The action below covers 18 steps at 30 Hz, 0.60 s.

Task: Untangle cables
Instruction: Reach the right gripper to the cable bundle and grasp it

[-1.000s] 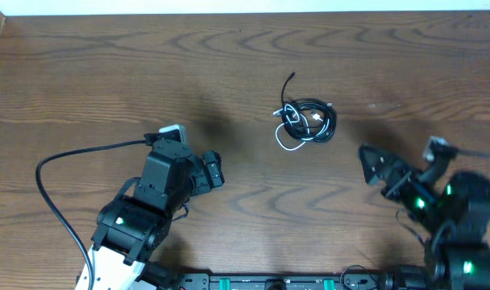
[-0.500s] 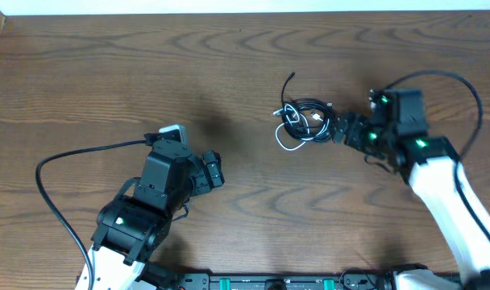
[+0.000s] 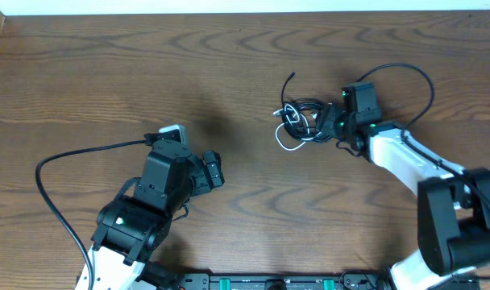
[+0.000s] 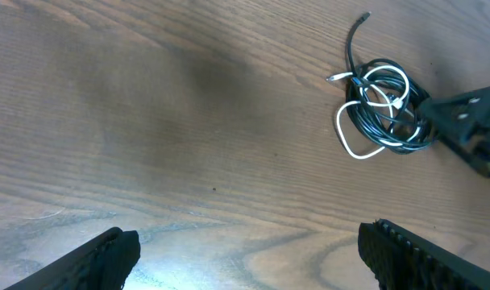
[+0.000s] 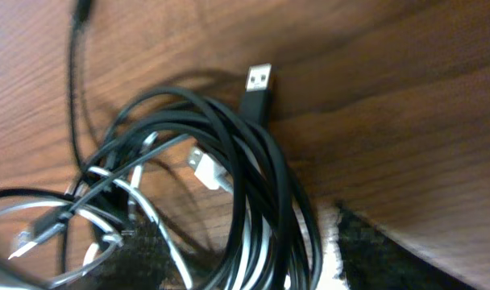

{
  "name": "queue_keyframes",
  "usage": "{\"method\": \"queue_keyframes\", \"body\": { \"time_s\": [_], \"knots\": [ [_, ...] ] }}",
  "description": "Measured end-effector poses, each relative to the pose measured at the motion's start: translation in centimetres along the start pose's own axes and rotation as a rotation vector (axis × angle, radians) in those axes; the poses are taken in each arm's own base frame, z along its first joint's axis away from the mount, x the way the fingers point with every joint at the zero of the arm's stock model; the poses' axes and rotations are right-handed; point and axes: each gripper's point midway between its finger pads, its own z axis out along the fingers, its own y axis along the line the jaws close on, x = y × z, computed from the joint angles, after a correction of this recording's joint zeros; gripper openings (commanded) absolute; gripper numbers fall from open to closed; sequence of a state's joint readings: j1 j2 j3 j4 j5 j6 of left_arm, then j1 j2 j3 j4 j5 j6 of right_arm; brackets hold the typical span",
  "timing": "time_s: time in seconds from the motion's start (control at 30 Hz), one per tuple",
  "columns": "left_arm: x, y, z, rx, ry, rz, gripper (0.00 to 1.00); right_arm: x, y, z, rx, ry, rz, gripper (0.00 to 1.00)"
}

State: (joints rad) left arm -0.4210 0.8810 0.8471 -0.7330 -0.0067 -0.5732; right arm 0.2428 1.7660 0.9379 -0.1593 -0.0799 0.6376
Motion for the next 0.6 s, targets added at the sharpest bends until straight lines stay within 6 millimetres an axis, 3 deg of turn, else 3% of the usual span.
{"method": "queue_keyframes", "body": {
  "time_s": [0.1,0.33,0.6],
  "knots": [
    [0.0,0.0,0.0,0.0,0.0,0.0,0.93,0.6,-0.4,0.8,0.029,0.008,-0.005,0.47],
    [0.0,0.0,0.0,0.0,0.0,0.0,0.93,0.8,-1.2,1.9,0.092,-0.01,-0.035,0.03],
    [0.0,0.0,0.0,0.0,0.0,0.0,0.93,1.0,-0.1,2.1,0.042,0.009,-0.091,0.01]
  ]
}}
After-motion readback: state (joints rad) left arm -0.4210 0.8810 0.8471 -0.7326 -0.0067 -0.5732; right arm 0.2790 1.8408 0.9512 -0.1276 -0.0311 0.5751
